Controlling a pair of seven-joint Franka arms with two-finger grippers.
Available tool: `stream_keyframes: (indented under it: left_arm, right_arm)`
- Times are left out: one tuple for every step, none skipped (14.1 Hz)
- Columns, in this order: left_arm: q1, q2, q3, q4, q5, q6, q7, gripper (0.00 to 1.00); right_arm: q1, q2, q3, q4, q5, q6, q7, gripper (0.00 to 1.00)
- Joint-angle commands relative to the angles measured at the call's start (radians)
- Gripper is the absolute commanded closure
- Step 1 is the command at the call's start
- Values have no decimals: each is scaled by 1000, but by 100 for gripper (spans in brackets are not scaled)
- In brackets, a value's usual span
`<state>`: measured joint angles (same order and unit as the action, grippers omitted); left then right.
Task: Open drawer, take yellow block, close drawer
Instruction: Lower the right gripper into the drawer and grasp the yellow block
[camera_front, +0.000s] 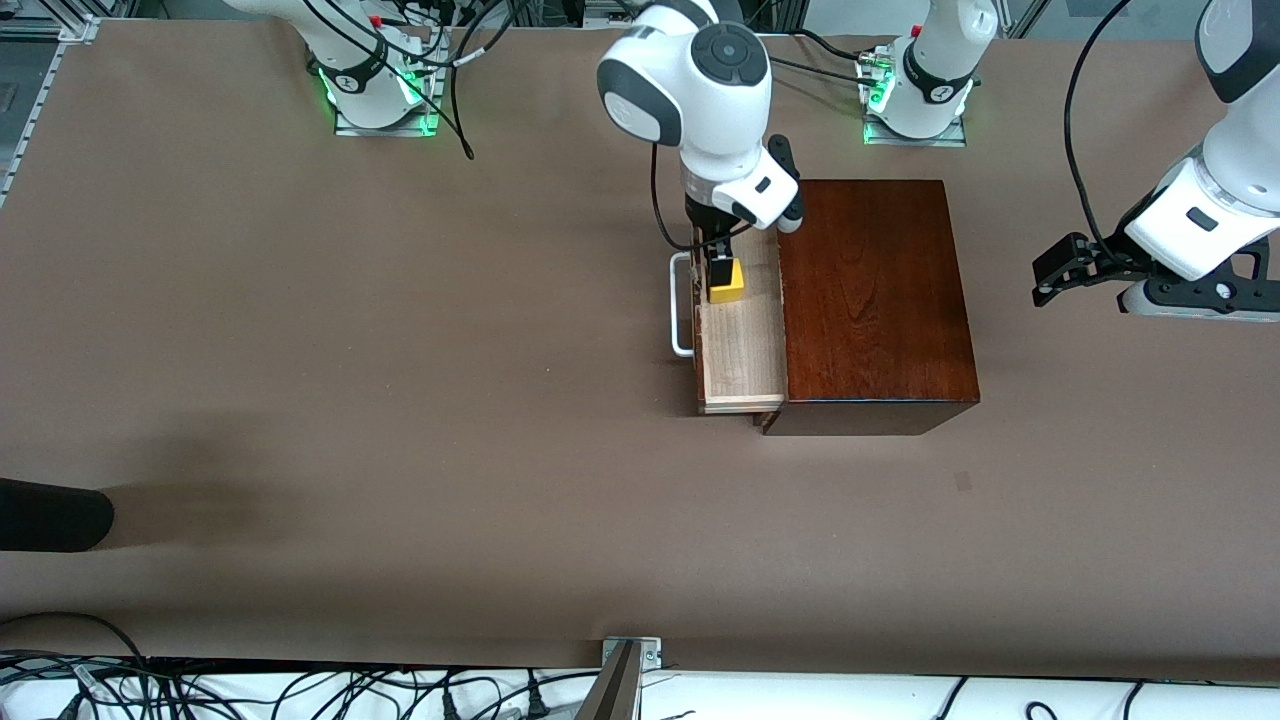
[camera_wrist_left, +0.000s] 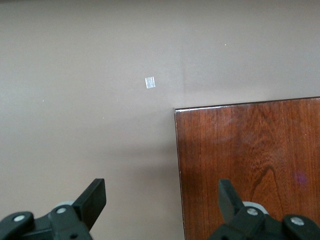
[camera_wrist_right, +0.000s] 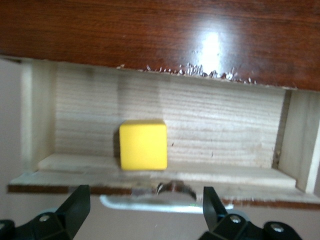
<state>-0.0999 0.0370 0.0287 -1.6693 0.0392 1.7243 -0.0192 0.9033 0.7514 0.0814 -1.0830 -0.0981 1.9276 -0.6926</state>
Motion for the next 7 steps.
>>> stream_keyframes:
  left_arm:
    - [-8,-8,8,0,-24,-9,18,0]
    - [-8,-8,8,2,-24,-9,24,0]
    - [-8,-8,10,2,-25,-9,56,0]
    - [-8,-8,10,2,-25,-8,71,0]
    - [-8,-8,8,2,-25,-6,71,0]
    - [-8,-8,10,2,-25,-6,71,0]
    - [-8,-8,8,2,-25,-8,70,0]
  right_arm:
    - [15,58,-2,57,-15,40,-16,0]
    - [19,72,-2,67,-15,42,-13,0]
    - [20,83,-2,71,-15,51,-5,0]
    - [29,92,-2,71,-15,60,10,0]
    - [40,95,-5,69,-15,60,34,0]
    - [42,106,-6,69,-15,60,42,0]
    - [42,115,-6,69,-15,60,45,0]
